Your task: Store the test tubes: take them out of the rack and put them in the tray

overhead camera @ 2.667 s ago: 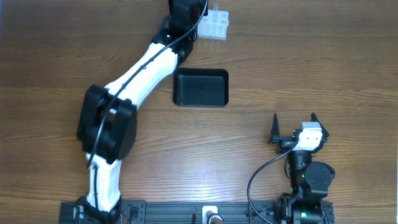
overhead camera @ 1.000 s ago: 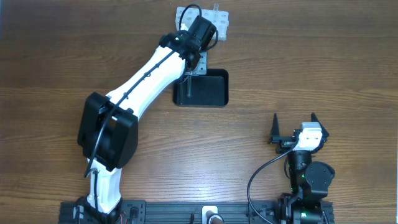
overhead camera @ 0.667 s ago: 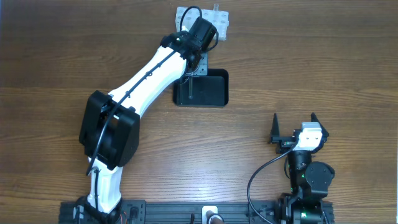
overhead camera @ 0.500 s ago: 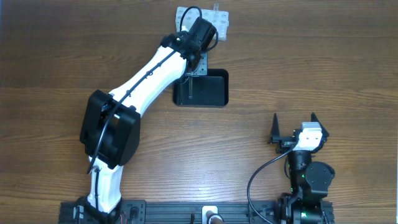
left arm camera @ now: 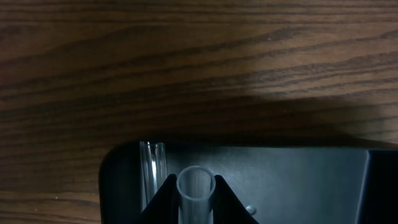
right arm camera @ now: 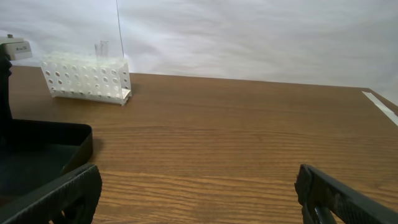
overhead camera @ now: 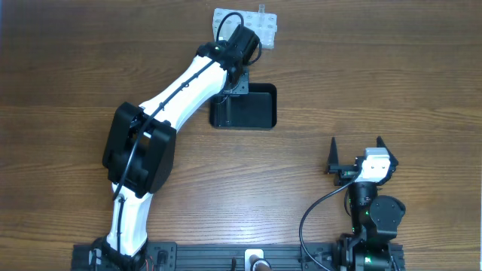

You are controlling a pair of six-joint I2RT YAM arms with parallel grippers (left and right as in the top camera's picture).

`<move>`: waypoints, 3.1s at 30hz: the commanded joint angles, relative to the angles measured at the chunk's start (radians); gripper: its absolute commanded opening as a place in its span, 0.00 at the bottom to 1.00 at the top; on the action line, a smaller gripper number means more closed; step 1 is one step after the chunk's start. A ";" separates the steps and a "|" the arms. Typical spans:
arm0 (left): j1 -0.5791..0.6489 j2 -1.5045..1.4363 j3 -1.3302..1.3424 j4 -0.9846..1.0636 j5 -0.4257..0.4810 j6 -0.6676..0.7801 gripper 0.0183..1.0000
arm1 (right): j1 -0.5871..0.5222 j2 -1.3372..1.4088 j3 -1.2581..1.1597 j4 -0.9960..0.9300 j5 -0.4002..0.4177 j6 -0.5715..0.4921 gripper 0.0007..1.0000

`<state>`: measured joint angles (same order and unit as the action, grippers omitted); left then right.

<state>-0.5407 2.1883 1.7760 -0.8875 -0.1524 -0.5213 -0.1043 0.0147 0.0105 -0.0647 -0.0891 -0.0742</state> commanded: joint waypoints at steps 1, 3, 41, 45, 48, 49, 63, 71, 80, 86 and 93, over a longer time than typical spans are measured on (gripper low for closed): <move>0.007 0.034 0.003 -0.003 0.014 -0.015 0.02 | -0.006 -0.009 -0.005 -0.003 -0.015 0.010 0.99; 0.009 0.041 0.003 -0.003 0.014 -0.015 0.08 | -0.006 -0.009 -0.005 -0.003 -0.015 0.010 0.99; -0.026 -0.805 0.003 -0.037 -0.109 -0.003 1.00 | -0.006 -0.009 -0.005 -0.003 -0.015 0.010 0.99; -0.026 -0.927 0.003 -0.095 -0.138 -0.003 1.00 | -0.006 -0.009 -0.005 -0.003 -0.015 0.010 0.99; -0.019 -1.010 -0.011 -0.124 -0.192 -0.002 1.00 | -0.006 -0.009 -0.005 -0.003 -0.015 0.010 0.99; -0.014 -1.036 -0.021 -0.116 -0.216 -0.002 1.00 | -0.006 -0.009 -0.005 -0.003 -0.015 0.010 0.99; 0.107 -1.518 -0.578 0.437 -0.261 0.226 1.00 | -0.006 -0.009 -0.005 -0.003 -0.015 0.010 0.99; 0.194 -1.669 -0.991 0.919 -0.261 0.415 1.00 | -0.006 -0.009 -0.005 -0.003 -0.015 0.010 0.99; 0.242 -1.673 -1.309 1.283 -0.265 0.520 1.00 | -0.006 -0.009 -0.005 -0.003 -0.015 0.010 0.99; 0.243 -1.674 -1.481 1.481 -0.265 0.642 1.00 | -0.006 -0.009 -0.005 -0.003 -0.015 0.009 0.99; 0.236 -1.674 -1.607 1.516 -0.265 0.717 1.00 | -0.006 -0.009 -0.005 -0.003 -0.015 0.010 0.99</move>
<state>-0.3054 0.5251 0.2111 0.6186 -0.4095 0.1379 -0.1043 0.0147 0.0105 -0.0647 -0.0891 -0.0742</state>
